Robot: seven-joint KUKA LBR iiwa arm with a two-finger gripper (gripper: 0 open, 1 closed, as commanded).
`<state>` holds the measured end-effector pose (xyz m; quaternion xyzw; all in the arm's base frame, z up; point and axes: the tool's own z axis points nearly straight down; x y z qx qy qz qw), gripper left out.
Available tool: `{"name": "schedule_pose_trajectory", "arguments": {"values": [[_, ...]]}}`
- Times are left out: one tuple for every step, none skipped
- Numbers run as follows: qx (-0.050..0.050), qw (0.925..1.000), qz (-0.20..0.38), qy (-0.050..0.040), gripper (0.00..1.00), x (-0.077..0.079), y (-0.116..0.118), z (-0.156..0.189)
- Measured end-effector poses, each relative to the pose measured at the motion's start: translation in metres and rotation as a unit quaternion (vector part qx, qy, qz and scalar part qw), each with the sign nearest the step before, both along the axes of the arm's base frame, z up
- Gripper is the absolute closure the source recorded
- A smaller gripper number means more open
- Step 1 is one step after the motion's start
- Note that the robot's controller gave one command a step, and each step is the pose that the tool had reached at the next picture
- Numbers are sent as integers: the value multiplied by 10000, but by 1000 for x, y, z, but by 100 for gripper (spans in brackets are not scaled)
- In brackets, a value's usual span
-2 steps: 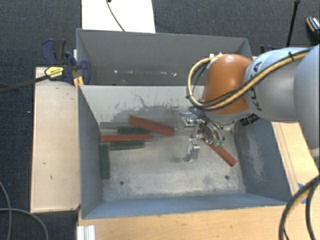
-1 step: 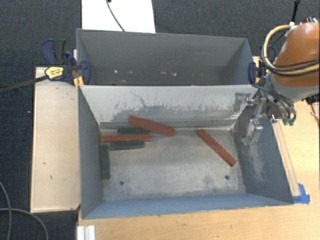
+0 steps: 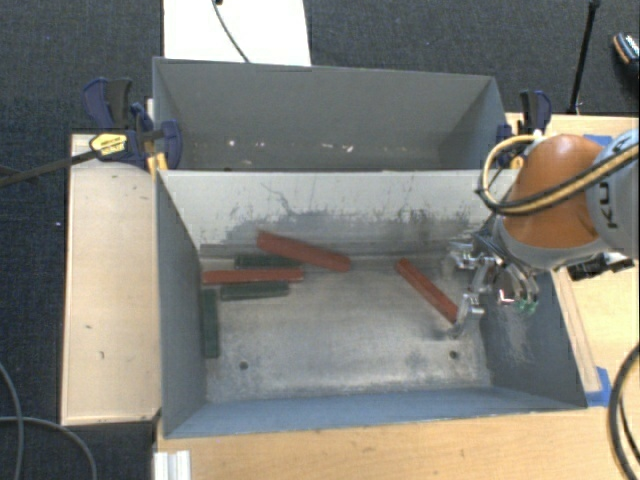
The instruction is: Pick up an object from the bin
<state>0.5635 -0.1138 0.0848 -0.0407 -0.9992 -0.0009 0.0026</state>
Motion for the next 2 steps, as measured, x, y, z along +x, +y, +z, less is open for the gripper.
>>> {"name": "schedule_pose_trajectory", "arguments": {"values": [[-10, 9998, -174, -50, 0, 9, -9, -15], [-14, 9999, -160, -50, 100, 9, -9, -14]]}}
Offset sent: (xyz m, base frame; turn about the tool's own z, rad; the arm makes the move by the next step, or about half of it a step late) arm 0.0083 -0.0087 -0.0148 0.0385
